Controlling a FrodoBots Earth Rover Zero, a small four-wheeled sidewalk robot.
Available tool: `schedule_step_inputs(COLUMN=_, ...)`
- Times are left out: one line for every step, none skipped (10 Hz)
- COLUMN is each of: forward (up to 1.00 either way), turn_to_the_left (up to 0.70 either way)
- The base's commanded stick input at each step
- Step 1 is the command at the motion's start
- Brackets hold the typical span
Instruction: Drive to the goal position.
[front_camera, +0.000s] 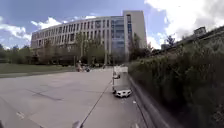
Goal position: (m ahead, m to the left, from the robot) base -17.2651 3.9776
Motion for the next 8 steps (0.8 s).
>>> schedule_step_inputs(forward=0.12, turn_to_the_left=0.02)
schedule_step_inputs(forward=0.12, turn_to_the_left=0.02)
schedule_step_inputs(forward=0.12, turn_to_the_left=0.02)
schedule_step_inputs(forward=0.12, turn_to_the_left=0.02)
schedule_step_inputs(forward=0.12, turn_to_the_left=0.02)
schedule_step_inputs(forward=0.12, turn_to_the_left=0.02)
schedule_step_inputs(forward=0.12, turn_to_the_left=0.02)
schedule_step_inputs(forward=0.12, turn_to_the_left=0.02)
